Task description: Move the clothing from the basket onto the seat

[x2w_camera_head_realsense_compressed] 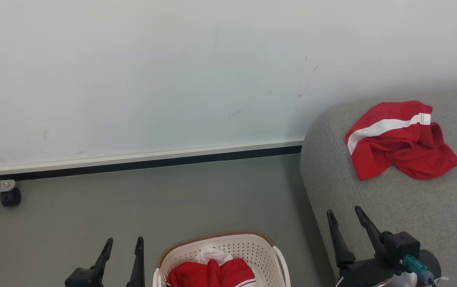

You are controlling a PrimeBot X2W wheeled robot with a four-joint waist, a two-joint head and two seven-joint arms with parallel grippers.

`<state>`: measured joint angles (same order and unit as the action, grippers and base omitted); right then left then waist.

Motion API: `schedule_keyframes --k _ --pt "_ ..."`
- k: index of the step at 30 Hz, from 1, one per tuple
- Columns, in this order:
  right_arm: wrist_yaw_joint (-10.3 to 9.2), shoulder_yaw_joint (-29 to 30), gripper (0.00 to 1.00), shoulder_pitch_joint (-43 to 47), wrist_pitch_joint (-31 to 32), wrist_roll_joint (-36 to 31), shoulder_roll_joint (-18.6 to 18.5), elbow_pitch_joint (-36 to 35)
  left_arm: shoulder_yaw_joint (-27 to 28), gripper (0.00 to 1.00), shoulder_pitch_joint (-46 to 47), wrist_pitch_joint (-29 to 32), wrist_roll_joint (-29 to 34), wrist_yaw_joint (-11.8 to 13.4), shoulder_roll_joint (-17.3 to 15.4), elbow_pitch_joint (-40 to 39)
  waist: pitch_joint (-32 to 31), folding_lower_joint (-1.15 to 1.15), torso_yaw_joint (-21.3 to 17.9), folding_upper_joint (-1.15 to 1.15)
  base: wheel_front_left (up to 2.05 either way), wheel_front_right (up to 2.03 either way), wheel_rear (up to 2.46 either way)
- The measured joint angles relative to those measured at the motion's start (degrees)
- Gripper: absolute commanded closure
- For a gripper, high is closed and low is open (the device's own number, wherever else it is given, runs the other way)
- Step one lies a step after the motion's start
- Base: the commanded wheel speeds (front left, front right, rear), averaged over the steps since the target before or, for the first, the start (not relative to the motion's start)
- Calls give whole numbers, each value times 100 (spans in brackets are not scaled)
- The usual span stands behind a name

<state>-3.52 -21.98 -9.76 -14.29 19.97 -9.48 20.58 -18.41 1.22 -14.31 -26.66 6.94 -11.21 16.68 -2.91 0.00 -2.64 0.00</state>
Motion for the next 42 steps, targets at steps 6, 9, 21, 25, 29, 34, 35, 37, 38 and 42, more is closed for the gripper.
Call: schedule_keyframes --k 6,9,21,25,29,34,35,37,38,42 --pt "-59 112 0 350 0 -87 -73 -343 190 0 -204 0 151 13 11 -127 -40 0 -21 0 0 0 0" --pt "-86 149 0 454 0 -92 -85 -456 315 0 -275 0 165 13 16 -196 -51 0 -28 0 0 0 0" --pt "-147 269 0 660 0 -136 -89 -768 543 0 -414 0 285 18 71 -331 -70 0 -34 0 0 0 0" --pt "-159 312 0 694 0 -148 -93 -851 599 0 -447 0 326 18 97 -382 -61 0 -28 0 0 0 0" --pt "-159 334 0 700 0 -186 -93 -915 650 0 -511 0 359 18 110 -408 -47 0 -26 0 0 0 0" --pt "-180 349 0 710 0 -193 -93 -953 682 0 -519 0 437 18 147 -446 -22 0 -27 0 0 0 0" --pt "-187 356 0 711 0 -193 -93 -961 689 0 -520 0 480 18 152 -454 -15 0 -28 0 0 0 0" --pt "-194 366 0 714 0 -194 -94 -972 698 0 -520 0 509 18 160 -466 -1 0 -30 0 0 0 0" --pt "-194 370 0 719 0 -194 -97 -983 705 0 -521 0 512 19 167 -469 7 0 -32 0 0 0 0" --pt "-194 399 0 755 0 -210 -102 -1062 728 0 -525 0 517 19 187 -513 65 0 -39 0 0 0 0"
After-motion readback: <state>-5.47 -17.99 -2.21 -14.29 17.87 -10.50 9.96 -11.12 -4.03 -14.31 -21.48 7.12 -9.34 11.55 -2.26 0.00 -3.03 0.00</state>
